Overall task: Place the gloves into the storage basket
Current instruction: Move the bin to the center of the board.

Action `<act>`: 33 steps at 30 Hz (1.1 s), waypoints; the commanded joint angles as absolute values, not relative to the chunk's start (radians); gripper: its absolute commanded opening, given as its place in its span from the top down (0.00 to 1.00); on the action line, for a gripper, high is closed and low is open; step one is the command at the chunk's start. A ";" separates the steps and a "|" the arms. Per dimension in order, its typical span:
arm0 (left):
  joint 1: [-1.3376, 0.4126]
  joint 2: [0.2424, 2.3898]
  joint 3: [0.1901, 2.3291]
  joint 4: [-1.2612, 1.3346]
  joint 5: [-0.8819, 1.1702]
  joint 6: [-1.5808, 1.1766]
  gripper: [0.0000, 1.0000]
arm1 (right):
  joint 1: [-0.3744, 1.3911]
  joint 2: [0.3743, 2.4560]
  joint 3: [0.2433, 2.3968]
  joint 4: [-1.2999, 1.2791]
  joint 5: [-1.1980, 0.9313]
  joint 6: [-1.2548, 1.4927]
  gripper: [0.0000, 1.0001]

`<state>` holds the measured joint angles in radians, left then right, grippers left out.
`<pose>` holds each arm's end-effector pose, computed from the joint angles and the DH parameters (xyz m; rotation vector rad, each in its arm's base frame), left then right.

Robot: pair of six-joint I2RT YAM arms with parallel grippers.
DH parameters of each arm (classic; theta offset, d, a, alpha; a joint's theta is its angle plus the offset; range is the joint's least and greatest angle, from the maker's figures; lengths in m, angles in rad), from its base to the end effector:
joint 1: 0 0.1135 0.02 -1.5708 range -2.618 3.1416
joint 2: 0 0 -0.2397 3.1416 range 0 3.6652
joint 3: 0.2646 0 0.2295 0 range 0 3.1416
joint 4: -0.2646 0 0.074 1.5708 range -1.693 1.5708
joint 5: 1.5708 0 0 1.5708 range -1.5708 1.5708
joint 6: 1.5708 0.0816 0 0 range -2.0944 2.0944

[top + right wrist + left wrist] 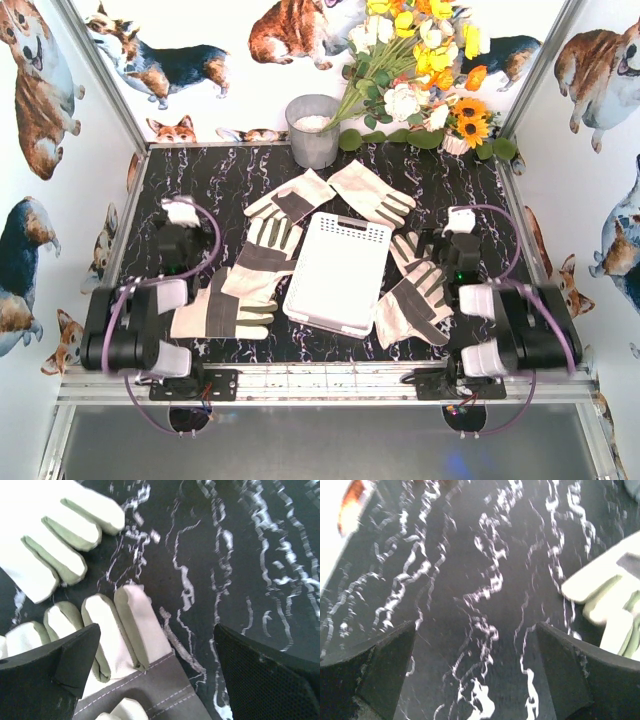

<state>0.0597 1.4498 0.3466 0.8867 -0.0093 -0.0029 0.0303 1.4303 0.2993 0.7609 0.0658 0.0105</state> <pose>0.2959 0.0184 0.1473 -0.0626 1.7865 0.0491 0.2800 0.0031 0.1197 0.0245 1.9401 -0.0367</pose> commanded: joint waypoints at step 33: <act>0.039 1.259 0.920 -0.498 0.289 -0.284 0.17 | 0.464 0.933 1.069 -0.753 -0.291 0.518 0.05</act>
